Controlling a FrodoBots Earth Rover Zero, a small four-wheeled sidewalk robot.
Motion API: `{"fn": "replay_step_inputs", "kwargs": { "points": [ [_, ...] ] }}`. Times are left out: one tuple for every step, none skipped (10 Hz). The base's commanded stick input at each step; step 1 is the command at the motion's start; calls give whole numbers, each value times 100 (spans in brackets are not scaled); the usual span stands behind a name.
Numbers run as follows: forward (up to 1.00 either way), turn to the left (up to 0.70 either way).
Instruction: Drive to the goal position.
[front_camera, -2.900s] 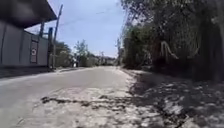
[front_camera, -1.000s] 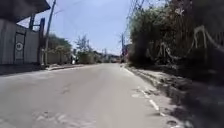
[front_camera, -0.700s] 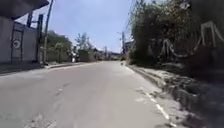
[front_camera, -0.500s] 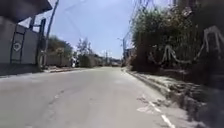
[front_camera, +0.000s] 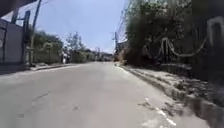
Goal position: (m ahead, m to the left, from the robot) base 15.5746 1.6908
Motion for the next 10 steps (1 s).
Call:
{"fn": "replay_step_inputs", "kwargs": {
  "points": [
    [100, 0],
    [100, 0],
    [100, 0],
    [100, 0],
    [100, 0],
    [100, 0],
    [100, 0],
    [100, 0],
    [100, -15],
    [100, -38]
  ]
}}
